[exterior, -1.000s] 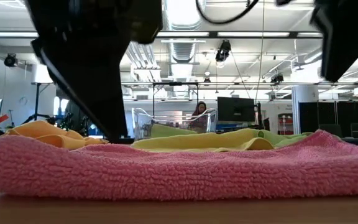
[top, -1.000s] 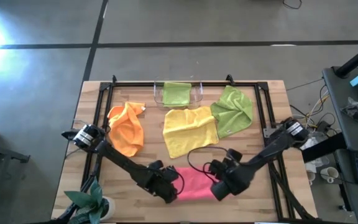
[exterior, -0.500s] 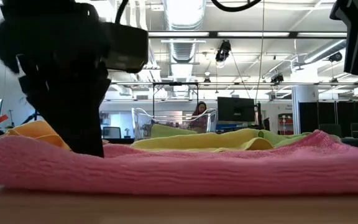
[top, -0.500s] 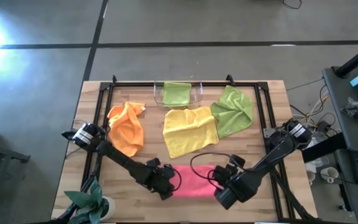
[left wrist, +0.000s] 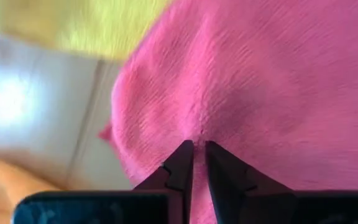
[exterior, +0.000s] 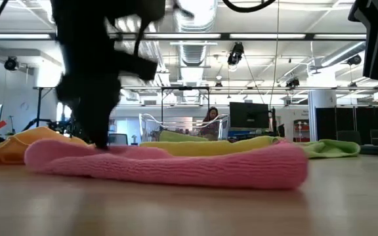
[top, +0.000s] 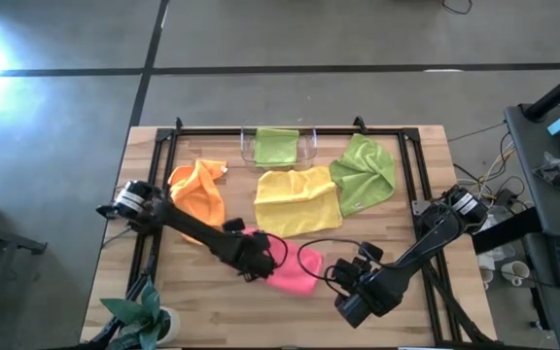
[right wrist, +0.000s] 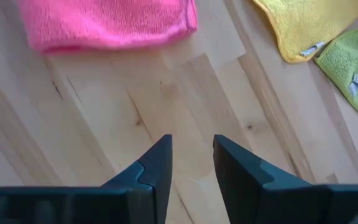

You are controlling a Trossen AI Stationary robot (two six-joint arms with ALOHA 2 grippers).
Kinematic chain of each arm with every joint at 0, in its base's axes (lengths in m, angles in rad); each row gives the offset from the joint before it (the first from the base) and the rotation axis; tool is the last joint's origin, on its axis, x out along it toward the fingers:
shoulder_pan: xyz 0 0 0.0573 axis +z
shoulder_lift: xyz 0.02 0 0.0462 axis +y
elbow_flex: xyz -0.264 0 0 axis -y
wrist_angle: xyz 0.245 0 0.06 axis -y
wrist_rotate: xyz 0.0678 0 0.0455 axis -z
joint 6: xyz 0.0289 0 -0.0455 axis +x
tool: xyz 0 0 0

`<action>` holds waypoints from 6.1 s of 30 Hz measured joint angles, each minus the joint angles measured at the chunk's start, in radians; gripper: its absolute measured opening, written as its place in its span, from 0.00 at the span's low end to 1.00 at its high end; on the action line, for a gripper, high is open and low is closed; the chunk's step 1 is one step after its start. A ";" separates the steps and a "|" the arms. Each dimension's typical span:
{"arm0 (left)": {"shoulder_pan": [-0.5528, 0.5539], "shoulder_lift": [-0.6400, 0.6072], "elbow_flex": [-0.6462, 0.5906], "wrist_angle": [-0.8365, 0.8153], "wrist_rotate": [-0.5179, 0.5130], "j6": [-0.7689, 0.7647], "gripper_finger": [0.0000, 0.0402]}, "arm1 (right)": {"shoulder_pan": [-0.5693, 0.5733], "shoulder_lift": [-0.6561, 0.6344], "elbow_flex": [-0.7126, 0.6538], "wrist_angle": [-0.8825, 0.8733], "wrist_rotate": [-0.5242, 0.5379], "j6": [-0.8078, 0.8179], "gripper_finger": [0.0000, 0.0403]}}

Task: Fold microfiber towels
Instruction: Fold the pink microfiber cloth

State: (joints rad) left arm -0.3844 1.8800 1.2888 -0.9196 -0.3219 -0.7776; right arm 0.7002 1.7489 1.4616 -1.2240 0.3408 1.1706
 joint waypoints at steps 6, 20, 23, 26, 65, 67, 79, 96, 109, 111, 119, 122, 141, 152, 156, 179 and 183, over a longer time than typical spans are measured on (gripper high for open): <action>-0.028 -0.042 0.025 0.376 -0.030 -0.047 0.07 | 0.000 0.000 -0.002 0.004 0.001 0.000 0.25; -0.035 0.092 0.019 0.891 -0.043 -0.081 0.07 | 0.000 0.001 -0.005 0.012 0.002 0.000 0.25; -0.053 0.117 0.019 0.895 -0.036 -0.103 0.07 | 0.000 0.001 -0.005 0.014 0.002 -0.002 0.25; -0.067 0.147 0.020 0.905 -0.027 -0.108 0.07 | 0.000 0.001 -0.006 0.018 0.002 -0.001 0.25; -0.310 0.058 0.070 0.069 0.354 0.331 0.07 | 0.000 0.002 -0.015 0.035 0.028 -0.024 0.25; -0.310 0.051 0.091 0.063 0.354 0.301 0.07 | 0.000 0.002 -0.015 0.035 0.030 -0.031 0.25; -0.309 -0.038 0.257 -0.233 0.322 0.232 0.07 | 0.000 0.002 -0.016 0.074 0.088 -0.070 0.25; -0.359 -0.141 0.262 -0.265 0.312 -0.050 0.40 | -0.059 0.012 -0.017 0.710 0.028 -0.767 0.40; -0.483 0.012 0.238 -0.033 0.062 -0.070 0.40 | -0.093 0.142 -0.017 0.909 -0.008 -1.146 0.46; -0.494 0.036 0.238 -0.013 0.057 -0.081 0.40 | -0.099 0.153 -0.017 0.924 -0.013 -1.149 0.46; -0.513 0.115 0.237 0.034 0.044 -0.082 0.40 | -0.129 0.244 -0.009 1.082 -0.118 -1.187 0.46; -0.515 0.145 0.237 0.050 0.044 -0.081 0.40 | -0.134 0.277 0.015 1.090 -0.123 -1.192 0.46; -0.506 0.223 0.229 0.055 0.021 -0.187 0.40 | -0.206 0.429 0.135 1.108 -0.236 -1.260 0.46; -0.493 0.220 0.227 0.049 0.005 -0.185 0.28 | -0.222 0.441 0.141 1.072 -0.143 -1.248 0.29; -0.486 0.220 0.225 0.047 -0.004 -0.185 0.18 | -0.233 0.441 0.147 1.048 -0.126 -1.191 0.10; -0.481 -0.012 0.291 0.106 0.256 -0.291 0.01 | -0.107 0.436 0.626 0.468 -0.216 -0.903 0.02; -0.475 -0.036 0.290 0.008 0.234 -0.316 0.01 | -0.111 0.436 0.636 0.467 -0.155 -0.873 0.02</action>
State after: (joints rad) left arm -0.8598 1.8442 1.5791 -0.9111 -0.0875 -1.0939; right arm 0.5890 2.1853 2.0976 -0.7574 0.1854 0.2973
